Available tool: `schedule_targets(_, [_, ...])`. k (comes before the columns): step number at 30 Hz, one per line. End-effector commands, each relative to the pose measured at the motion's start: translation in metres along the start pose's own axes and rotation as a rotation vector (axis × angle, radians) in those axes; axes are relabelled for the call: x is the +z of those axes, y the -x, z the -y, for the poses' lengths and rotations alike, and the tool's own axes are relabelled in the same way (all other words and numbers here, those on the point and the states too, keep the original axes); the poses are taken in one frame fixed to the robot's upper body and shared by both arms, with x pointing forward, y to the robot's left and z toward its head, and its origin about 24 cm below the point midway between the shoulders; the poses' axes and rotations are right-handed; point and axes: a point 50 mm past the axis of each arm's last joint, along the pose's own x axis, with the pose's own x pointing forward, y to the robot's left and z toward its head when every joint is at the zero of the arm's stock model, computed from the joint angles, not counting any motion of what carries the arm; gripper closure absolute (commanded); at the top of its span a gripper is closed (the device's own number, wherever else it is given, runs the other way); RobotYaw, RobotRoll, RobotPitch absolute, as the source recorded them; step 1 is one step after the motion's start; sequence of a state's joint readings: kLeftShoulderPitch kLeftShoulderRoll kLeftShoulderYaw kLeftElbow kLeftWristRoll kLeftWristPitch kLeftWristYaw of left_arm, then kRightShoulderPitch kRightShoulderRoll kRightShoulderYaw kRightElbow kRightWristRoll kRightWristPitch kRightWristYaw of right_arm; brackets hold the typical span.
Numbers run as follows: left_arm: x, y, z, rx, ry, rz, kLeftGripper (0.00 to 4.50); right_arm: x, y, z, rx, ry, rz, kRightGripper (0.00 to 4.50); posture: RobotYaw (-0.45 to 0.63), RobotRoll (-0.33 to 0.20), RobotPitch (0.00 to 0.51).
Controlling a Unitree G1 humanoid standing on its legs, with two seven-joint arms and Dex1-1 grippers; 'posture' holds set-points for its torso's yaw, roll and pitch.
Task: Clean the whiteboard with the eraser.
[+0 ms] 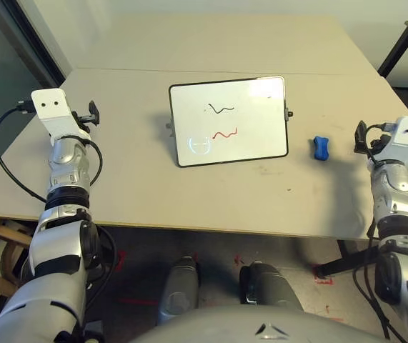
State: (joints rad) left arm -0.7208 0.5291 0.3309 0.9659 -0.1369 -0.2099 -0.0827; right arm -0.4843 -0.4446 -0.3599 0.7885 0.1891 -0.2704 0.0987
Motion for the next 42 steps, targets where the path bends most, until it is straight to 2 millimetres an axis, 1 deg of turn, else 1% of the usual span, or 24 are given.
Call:
schedule_targets(1, [-0.01, 0.005, -0.003, 0.004, -0.01, -0.023, 0.0, 0.002, -0.001, -0.003, 0.012, -0.008, -0.002, 0.07, 0.23, 0.0, 0.049])
schedule_targets(6, [-0.013, 0.009, -0.005, -0.003, 0.007, -0.026, 0.0, 0.004, -0.004, -0.008, 0.039, -0.004, -0.008, 0.07, 0.23, 0.0, 0.058])
schedule_targets(11, [-0.003, 0.007, -0.003, -0.121, 0.021, 0.001, 0.0, 0.008, -0.006, -0.016, 0.066, 0.0, -0.049, 0.07, 0.23, 0.0, 0.06])
schedule_targets(13, [0.004, 0.005, -0.002, -0.228, 0.018, 0.016, 0.0, 0.016, -0.009, -0.023, 0.105, -0.024, -0.098, 0.07, 0.2, 0.0, 0.062])
schedule_targets(15, [0.01, 0.004, -0.003, -0.314, 0.022, 0.024, 0.0, 0.024, -0.011, -0.026, 0.099, -0.028, -0.17, 0.07, 0.19, 0.0, 0.063])
schedule_targets(17, [0.02, 0.003, -0.002, -0.451, 0.029, 0.032, 0.0, 0.037, -0.013, -0.029, 0.113, -0.037, -0.257, 0.07, 0.17, 0.0, 0.062])
schedule_targets(19, [0.031, 0.002, -0.001, -0.588, 0.018, 0.038, 0.0, 0.048, -0.011, -0.032, 0.127, -0.017, -0.365, 0.07, 0.16, 0.0, 0.061])
schedule_targets(21, [0.039, 0.002, -0.001, -0.67, 0.012, 0.041, 0.0, 0.054, -0.007, -0.034, 0.119, 0.013, -0.473, 0.07, 0.15, 0.0, 0.061])
schedule_targets(23, [0.049, 0.003, 0.004, -0.814, -0.006, 0.033, 0.0, 0.062, -0.003, -0.037, 0.169, 0.066, -0.582, 0.07, 0.15, 0.0, 0.063])
schedule_targets(25, [0.057, 0.006, 0.01, -0.96, -0.034, 0.012, 0.0, 0.069, 0.0, -0.041, 0.222, 0.052, -0.665, 0.07, 0.15, 0.0, 0.063])
schedule_targets(26, [0.058, 0.008, 0.012, -1.005, -0.042, 0.002, 0.0, 0.071, 0.0, -0.042, 0.235, 0.041, -0.687, 0.07, 0.15, 0.0, 0.063])
schedule_targets(27, [0.06, 0.009, 0.014, -1.04, -0.049, -0.005, 0.0, 0.072, 0.001, -0.043, 0.244, 0.038, -0.702, 0.07, 0.16, 0.0, 0.061])
schedule_targets(30, [0.063, 0.018, 0.026, -1.231, -0.037, -0.045, 0.0, 0.063, -0.002, -0.045, 0.261, 0.029, -0.773, 0.07, 0.18, 0.0, 0.061])
schedule_targets(34, [0.07, 0.023, 0.034, -1.336, -0.03, -0.057, 0.0, 0.056, -0.005, -0.054, 0.306, 0.035, -0.812, 0.07, 0.19, 0.0, 0.059])
schedule_targets(35, [0.071, 0.024, 0.035, -1.359, -0.027, -0.065, 0.0, 0.056, -0.006, -0.057, 0.314, 0.043, -0.815, 0.07, 0.22, 0.0, 0.055])
schedule_targets(39, [0.076, 0.033, 0.037, -1.454, 0.019, -0.11, 0.0, 0.053, -0.01, -0.067, 0.329, 0.054, -0.83, 0.07, 0.24, 0.0, 0.05])
schedule_targets(42, [0.078, 0.04, 0.038, -1.502, 0.017, -0.138, 0.0, 0.05, -0.011, -0.073, 0.343, 0.047, -0.841, 0.07, 0.25, 0.0, 0.048])
